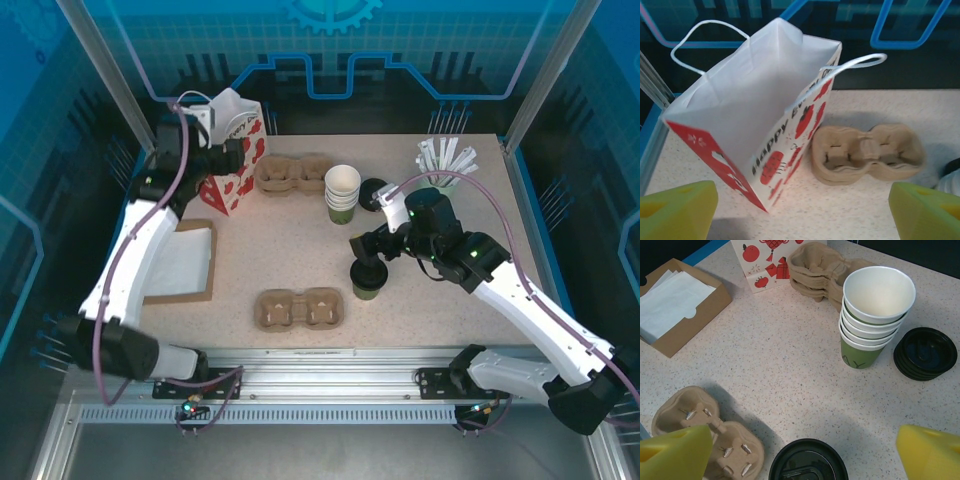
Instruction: Pack the takeout coffee
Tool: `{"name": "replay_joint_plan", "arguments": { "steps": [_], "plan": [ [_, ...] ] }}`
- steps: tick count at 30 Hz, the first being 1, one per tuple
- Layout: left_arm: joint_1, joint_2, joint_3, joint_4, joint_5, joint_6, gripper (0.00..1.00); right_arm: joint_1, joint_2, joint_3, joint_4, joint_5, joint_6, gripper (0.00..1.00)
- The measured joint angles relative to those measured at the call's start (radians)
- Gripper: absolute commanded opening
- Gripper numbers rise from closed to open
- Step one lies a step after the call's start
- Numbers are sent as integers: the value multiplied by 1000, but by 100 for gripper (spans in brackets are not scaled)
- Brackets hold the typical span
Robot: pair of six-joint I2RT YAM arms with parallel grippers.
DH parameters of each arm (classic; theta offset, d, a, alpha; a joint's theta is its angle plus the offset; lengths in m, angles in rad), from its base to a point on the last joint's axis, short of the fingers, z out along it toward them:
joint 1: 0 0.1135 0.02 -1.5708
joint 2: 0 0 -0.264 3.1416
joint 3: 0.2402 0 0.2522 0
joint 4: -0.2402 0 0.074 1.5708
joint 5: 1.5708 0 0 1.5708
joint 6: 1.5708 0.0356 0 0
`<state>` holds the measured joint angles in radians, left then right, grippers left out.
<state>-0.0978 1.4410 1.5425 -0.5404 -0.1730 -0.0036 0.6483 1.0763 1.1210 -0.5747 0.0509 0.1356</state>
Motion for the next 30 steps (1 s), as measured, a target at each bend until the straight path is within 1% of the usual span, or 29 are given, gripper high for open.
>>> {"name": "replay_joint_plan", "arguments": {
  "steps": [5,9,12,18,20,21,26,28,30],
  "plan": [
    [58,196,171,-66,49,111,89,0,11,0,0,1,-6,96],
    [84,299,278,-137,74,172,82,0,21,0,0,1,-6,96],
    [97,349,334,-178,102,208,73,0,29,0,0,1,-6,96],
    [111,411,399,-219,137,268,61,0,47,0,0,1,-6,96],
    [112,423,406,-219,143,287,56,0,49,0,0,1,-6,96],
    [112,429,410,-218,146,294,52,0,49,0,0,1,-6,96],
    [115,455,419,-211,175,340,39,0,50,0,-1,1,-6,96],
    [117,465,420,-211,190,358,32,1,50,2,-1,2,-6,96],
    [117,475,421,-210,200,375,26,1,50,3,-2,2,-6,96]
  ]
}}
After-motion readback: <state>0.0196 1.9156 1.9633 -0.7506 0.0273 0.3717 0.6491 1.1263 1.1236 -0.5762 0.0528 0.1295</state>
